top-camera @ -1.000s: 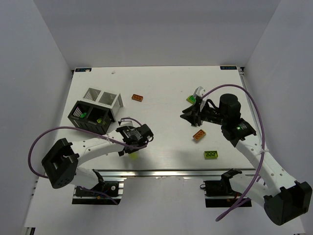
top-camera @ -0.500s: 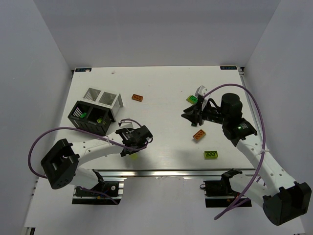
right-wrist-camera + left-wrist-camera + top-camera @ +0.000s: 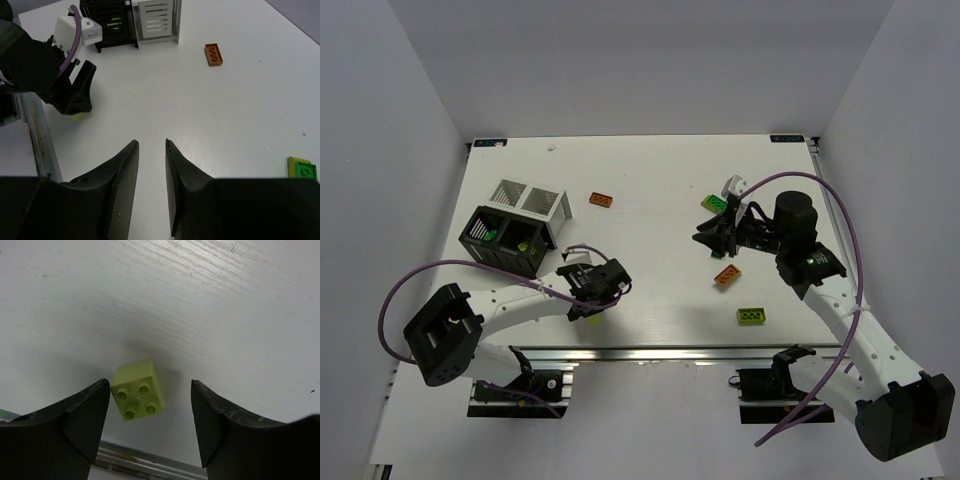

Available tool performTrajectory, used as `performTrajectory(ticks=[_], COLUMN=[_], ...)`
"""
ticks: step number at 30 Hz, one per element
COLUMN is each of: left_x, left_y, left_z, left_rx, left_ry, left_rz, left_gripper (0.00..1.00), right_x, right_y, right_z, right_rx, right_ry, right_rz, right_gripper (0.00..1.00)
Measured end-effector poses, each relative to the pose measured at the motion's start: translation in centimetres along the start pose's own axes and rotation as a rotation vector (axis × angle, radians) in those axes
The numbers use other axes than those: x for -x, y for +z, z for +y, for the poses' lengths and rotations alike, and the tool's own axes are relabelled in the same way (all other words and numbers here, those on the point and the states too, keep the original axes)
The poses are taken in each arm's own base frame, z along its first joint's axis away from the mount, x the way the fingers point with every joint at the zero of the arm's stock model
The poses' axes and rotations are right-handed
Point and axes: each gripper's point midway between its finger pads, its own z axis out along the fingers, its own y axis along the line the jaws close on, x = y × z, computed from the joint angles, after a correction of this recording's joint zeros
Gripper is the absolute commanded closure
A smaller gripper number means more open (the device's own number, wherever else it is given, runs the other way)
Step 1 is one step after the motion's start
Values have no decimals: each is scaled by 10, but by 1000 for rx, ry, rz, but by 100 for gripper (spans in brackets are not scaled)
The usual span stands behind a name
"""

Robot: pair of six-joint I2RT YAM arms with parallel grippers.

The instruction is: Sort the legos into containers by color

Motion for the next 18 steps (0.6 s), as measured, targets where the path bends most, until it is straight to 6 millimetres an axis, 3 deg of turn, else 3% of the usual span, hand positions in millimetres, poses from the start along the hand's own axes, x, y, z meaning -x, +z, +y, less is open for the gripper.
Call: performTrajectory(ticks=[18], left_x=[-5], left_y=[4], left_z=[-1], left_rx=[-8], left_ry=[-2], left_rz=[11], left_gripper=[35], right_x=[2], right_y=[-3], right_z=[-2], right_rx=[1], right_ry=[-1], right_rz=[-11], right_gripper=[66])
